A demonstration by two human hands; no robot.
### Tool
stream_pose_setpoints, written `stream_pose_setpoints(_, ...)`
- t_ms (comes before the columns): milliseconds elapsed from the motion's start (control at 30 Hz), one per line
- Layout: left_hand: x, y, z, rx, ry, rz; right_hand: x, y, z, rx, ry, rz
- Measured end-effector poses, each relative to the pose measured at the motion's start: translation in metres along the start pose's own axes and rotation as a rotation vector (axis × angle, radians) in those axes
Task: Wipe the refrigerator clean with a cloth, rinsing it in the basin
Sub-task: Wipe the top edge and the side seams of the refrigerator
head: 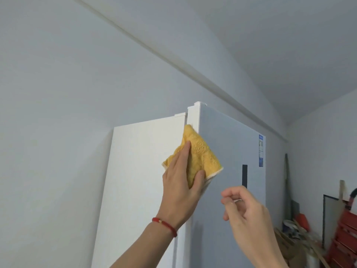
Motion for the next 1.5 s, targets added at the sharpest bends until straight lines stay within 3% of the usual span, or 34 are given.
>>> stream_pose_setpoints(267,0.015,0.002,0.097,-0.112,0.154,-0.033,-0.026,0.014,0.010,0.135,0.005,0.023)
stream_pose_setpoints(567,-0.045,-0.017,-0.059,-0.250,0.215,-0.054,-0.072,0.023,0.008,0.380,-0.154,0.009)
stream_pose_setpoints(633,-0.045,-0.014,-0.060,-0.264,0.201,0.002,-0.082,0.020,0.008,0.413,-0.191,-0.003)
stream_pose_setpoints(900,0.013,0.021,0.099,-0.154,0.134,-0.072,-0.055,0.021,-0.014,0.358,-0.099,-0.039)
stream_pose_setpoints(1000,0.016,0.021,0.088,-0.129,0.115,-0.152,-0.037,0.021,-0.026,0.308,-0.067,-0.074)
stream_pose_setpoints(1200,-0.017,-0.008,-0.023,-0.195,0.133,-0.110,-0.030,0.020,-0.028,0.241,-0.064,-0.107)
stream_pose_setpoints(1500,0.017,0.013,0.076,-0.158,0.119,-0.098,-0.055,0.032,-0.012,0.272,-0.129,-0.008)
Point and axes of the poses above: each hand's wrist, its own z-axis towards the middle knuckle, its own y-axis out of the palm, x = y × z, the point moved 5 cm from there along z, towards the middle knuckle, and after that the axes turned 13 degrees about x, right-handed, at the moved point
